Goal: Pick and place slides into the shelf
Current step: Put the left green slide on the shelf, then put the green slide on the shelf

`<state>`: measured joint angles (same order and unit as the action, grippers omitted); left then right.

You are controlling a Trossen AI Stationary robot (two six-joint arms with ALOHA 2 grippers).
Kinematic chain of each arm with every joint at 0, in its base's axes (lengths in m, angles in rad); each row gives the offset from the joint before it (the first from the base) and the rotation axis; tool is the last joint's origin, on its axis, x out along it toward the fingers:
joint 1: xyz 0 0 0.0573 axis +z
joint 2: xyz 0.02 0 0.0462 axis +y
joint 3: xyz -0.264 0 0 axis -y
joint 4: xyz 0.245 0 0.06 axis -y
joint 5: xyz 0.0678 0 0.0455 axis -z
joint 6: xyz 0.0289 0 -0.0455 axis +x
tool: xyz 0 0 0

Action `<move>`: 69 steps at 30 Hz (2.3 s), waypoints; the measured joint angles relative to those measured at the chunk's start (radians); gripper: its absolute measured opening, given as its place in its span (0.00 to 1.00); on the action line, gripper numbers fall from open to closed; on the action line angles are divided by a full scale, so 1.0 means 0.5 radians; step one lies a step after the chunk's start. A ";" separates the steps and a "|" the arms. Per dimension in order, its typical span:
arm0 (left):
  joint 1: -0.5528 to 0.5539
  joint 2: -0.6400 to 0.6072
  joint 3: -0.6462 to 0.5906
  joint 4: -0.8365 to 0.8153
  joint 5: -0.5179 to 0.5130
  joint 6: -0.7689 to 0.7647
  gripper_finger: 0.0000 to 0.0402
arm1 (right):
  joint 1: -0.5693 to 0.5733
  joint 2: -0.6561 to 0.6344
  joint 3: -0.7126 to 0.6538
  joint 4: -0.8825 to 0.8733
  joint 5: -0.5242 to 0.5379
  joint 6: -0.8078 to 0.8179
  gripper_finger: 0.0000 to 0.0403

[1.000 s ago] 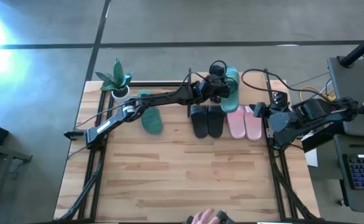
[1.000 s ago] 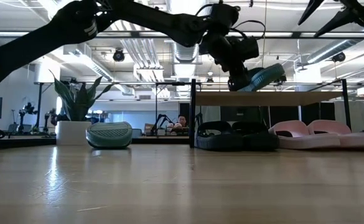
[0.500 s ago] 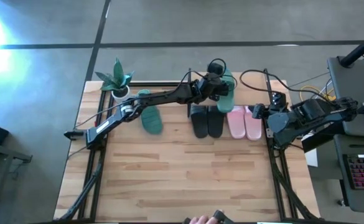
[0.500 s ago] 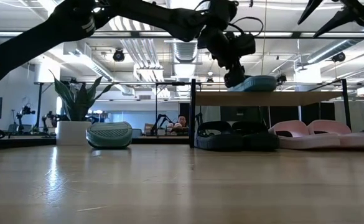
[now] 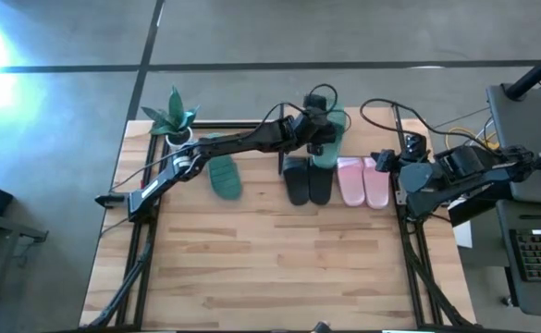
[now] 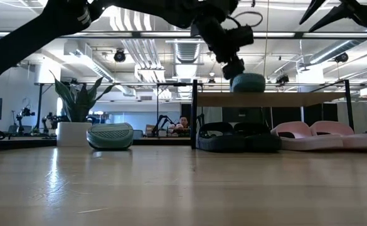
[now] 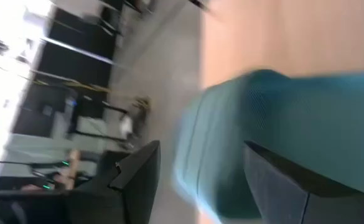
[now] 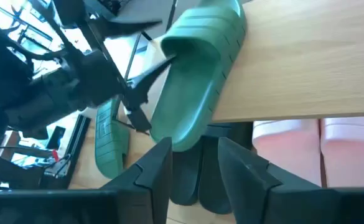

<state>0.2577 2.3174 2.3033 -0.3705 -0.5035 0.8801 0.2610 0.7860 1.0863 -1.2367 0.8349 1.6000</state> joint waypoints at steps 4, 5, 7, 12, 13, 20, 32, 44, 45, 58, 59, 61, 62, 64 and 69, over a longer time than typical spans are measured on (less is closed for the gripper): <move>-0.002 0.001 -0.021 -0.101 -0.074 -0.027 0.53 | -0.001 0.001 0.000 0.000 0.000 -0.009 0.30; -0.001 0.001 -0.033 -0.108 -0.122 -0.029 0.53 | -0.001 0.005 0.000 0.000 0.000 -0.011 0.29; -0.001 0.002 -0.041 -0.123 -0.212 -0.029 0.53 | -0.001 0.006 0.000 0.000 -0.001 -0.024 0.29; -0.032 -0.097 -0.009 -0.192 -0.263 -0.033 0.53 | -0.001 0.005 0.000 0.016 -0.008 -0.076 0.29; -0.047 -0.165 -0.008 -0.227 -0.259 -0.070 0.53 | -0.001 0.005 0.000 0.023 -0.009 -0.098 0.29; -0.015 -0.609 -0.048 -1.164 0.154 -1.211 0.52 | -0.014 0.029 -0.008 0.101 -0.065 -0.234 0.29; 0.034 -1.022 -0.708 -2.346 0.082 -2.371 0.52 | -0.013 0.127 -0.016 0.144 -0.121 -0.381 0.29; 0.110 -1.449 -1.902 -1.108 0.534 -2.631 0.52 | -0.019 0.303 -0.023 0.190 -0.257 -0.457 0.29; 0.113 -1.427 -1.924 -1.148 0.500 -2.653 0.52 | -0.022 0.320 -0.023 0.206 -0.267 -0.465 0.29; 0.005 -2.001 -2.381 -1.498 0.383 -3.523 0.52 | -0.087 0.620 -0.023 0.735 -0.736 -0.822 0.29; 0.004 -2.080 -2.466 -1.450 0.439 -3.611 0.52 | -0.112 0.642 -0.023 0.810 -0.802 -0.882 0.29; 0.005 -2.214 -2.660 -1.302 0.566 -3.731 0.52 | -0.171 0.680 -0.023 0.951 -0.923 -1.011 0.29; 0.004 -2.273 -2.758 -1.204 0.614 -3.781 0.52 | -0.202 0.706 -0.023 1.020 -0.972 -1.069 0.29; 0.002 -2.380 -2.942 -1.000 0.666 -3.884 0.52 | -0.271 0.752 -0.023 1.157 -1.081 -1.163 0.29; 0.005 -2.544 -3.284 -0.559 0.661 -4.120 0.52 | -0.447 0.935 -0.023 1.487 -1.457 -1.327 0.29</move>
<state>0.2600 1.0452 0.6611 -0.6501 -0.1730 -1.1799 0.0377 1.2537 1.0748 -0.4931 0.1062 0.9364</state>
